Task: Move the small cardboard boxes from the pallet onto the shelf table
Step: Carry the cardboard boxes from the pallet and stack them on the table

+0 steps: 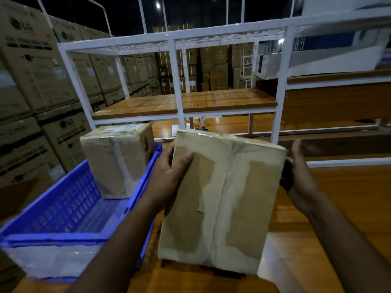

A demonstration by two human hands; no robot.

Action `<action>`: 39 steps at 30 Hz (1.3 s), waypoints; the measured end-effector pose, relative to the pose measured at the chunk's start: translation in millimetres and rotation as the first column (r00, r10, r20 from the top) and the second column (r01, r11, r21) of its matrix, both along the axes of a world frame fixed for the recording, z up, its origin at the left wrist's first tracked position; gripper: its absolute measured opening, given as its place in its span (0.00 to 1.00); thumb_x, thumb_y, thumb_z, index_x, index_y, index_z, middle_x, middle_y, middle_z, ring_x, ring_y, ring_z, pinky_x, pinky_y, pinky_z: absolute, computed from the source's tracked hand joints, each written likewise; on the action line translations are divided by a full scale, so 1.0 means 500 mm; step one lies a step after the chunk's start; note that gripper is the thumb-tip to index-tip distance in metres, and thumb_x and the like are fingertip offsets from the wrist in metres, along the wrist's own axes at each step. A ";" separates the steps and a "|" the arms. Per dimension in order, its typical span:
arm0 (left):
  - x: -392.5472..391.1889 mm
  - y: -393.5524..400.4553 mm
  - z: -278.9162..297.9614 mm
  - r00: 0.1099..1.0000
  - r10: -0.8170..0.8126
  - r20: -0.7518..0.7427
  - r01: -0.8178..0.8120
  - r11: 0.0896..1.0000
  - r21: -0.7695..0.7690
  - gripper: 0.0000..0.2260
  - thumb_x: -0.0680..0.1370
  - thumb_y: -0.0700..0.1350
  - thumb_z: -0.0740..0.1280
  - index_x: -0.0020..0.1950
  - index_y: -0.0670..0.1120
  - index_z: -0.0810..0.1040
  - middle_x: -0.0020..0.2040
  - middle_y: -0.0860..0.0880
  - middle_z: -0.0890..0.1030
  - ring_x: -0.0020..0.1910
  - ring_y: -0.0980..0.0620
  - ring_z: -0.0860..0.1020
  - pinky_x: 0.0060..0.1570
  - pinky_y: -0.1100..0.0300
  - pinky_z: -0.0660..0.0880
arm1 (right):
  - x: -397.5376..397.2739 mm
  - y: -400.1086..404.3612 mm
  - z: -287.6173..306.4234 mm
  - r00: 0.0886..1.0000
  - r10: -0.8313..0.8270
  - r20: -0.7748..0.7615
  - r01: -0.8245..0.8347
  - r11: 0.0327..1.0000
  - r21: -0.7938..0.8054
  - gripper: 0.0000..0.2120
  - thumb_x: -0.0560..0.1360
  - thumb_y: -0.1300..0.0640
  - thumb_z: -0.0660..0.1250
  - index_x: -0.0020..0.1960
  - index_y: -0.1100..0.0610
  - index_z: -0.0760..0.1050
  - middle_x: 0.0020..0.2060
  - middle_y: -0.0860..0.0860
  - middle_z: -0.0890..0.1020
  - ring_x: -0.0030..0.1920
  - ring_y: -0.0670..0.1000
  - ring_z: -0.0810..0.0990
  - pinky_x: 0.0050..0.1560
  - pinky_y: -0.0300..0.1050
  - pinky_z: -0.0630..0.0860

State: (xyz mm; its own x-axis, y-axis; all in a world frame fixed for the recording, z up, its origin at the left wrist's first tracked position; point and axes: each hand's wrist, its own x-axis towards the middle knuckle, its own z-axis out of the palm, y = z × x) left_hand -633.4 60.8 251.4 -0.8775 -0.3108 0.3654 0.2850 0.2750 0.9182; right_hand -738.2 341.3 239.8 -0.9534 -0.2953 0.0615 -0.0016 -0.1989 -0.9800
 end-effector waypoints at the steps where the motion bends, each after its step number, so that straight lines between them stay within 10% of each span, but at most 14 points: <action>1: -0.006 -0.001 -0.008 1.000 0.008 0.000 -0.008 0.999 0.047 0.27 0.76 0.64 0.70 0.71 0.53 0.74 0.62 0.50 0.82 0.59 0.49 0.82 0.51 0.52 0.82 | -0.002 -0.002 0.003 1.000 0.013 -0.022 -0.013 1.000 0.015 0.38 0.75 0.26 0.47 0.63 0.50 0.80 0.56 0.53 0.85 0.60 0.54 0.81 0.62 0.55 0.74; 10: -0.069 -0.053 -0.138 0.975 0.050 0.217 -0.167 0.809 0.564 0.38 0.66 0.63 0.79 0.73 0.55 0.72 0.66 0.42 0.80 0.60 0.38 0.82 0.50 0.41 0.82 | -0.015 -0.064 0.004 0.974 0.153 -0.167 -0.076 0.915 0.397 0.26 0.74 0.49 0.72 0.69 0.44 0.66 0.56 0.44 0.78 0.54 0.47 0.79 0.46 0.44 0.78; 20: -0.081 -0.029 -0.194 0.921 0.221 0.320 -0.354 0.816 0.456 0.37 0.79 0.36 0.69 0.81 0.59 0.56 0.72 0.48 0.70 0.65 0.41 0.76 0.62 0.35 0.76 | -0.068 -0.170 -0.081 0.867 0.269 -0.419 0.242 0.507 0.827 0.32 0.78 0.50 0.69 0.78 0.51 0.60 0.73 0.52 0.69 0.70 0.54 0.71 0.67 0.53 0.71; 27: -0.041 -0.036 -0.263 0.942 0.105 0.319 -0.293 0.724 0.625 0.26 0.81 0.33 0.62 0.78 0.47 0.66 0.69 0.42 0.77 0.63 0.40 0.79 0.61 0.41 0.78 | -0.086 -0.169 -0.172 0.851 0.336 -0.402 0.186 0.523 0.832 0.28 0.76 0.46 0.70 0.74 0.45 0.66 0.77 0.45 0.63 0.76 0.51 0.62 0.71 0.51 0.65; 32: -0.022 -0.065 -0.262 0.930 0.083 0.359 -0.286 0.777 0.560 0.36 0.78 0.41 0.71 0.82 0.55 0.57 0.78 0.46 0.66 0.66 0.43 0.77 0.54 0.46 0.81 | -0.005 -0.157 -0.132 0.778 0.454 -0.434 0.119 0.572 0.811 0.22 0.70 0.35 0.72 0.60 0.41 0.76 0.64 0.41 0.72 0.66 0.46 0.70 0.66 0.49 0.71; 36: -0.045 -0.074 -0.256 0.899 0.201 0.388 -0.327 0.899 0.291 0.35 0.80 0.46 0.71 0.82 0.54 0.56 0.80 0.46 0.62 0.71 0.45 0.71 0.61 0.48 0.76 | 0.112 -0.140 -0.132 0.495 0.868 -0.045 -0.182 0.155 0.971 0.48 0.66 0.24 0.66 0.79 0.35 0.49 0.79 0.35 0.46 0.77 0.39 0.41 0.76 0.53 0.37; 39: -0.070 -0.075 -0.238 0.886 0.241 0.396 -0.301 0.949 0.095 0.33 0.81 0.46 0.68 0.83 0.55 0.55 0.81 0.47 0.60 0.76 0.44 0.67 0.69 0.43 0.71 | 0.113 -0.136 -0.158 0.433 0.896 -0.093 -0.083 0.143 0.986 0.52 0.66 0.26 0.68 0.79 0.36 0.41 0.79 0.36 0.40 0.77 0.39 0.35 0.74 0.52 0.30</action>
